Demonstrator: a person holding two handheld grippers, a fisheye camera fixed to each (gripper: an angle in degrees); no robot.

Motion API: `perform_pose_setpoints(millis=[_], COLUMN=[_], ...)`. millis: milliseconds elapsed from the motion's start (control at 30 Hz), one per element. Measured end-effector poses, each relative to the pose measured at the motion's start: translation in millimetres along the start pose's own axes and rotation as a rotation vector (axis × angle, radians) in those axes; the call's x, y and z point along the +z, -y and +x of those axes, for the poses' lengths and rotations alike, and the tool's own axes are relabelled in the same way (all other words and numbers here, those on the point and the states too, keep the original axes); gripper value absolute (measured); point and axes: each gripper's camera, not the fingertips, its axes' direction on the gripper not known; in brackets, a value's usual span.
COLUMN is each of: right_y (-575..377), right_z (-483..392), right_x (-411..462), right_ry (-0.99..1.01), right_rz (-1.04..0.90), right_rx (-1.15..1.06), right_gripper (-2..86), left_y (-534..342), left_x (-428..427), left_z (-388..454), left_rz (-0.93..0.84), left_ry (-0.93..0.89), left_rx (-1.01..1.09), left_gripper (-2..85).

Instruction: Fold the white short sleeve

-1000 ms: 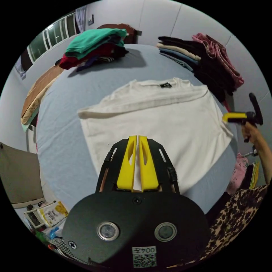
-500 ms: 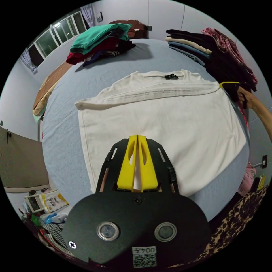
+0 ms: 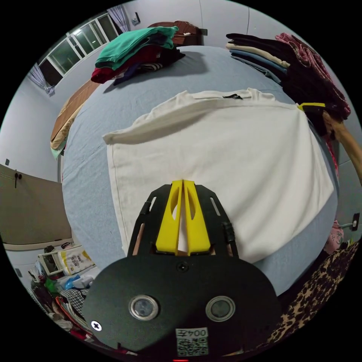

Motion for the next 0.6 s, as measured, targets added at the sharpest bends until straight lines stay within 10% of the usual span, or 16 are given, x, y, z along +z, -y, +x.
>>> perform_pose_setpoints(millis=[600], right_y=[-68.8], right_z=[-43.3], right_x=[-34.2], right_ry=[-0.095], right_rz=[-0.028], right_rx=[0.026], right_gripper=[10.8], left_y=[-21.3], left_x=[1.3], left_z=[-37.6], left_rz=[0.022], left_ry=[-0.049], left_rx=[-0.03], left_gripper=[1.2])
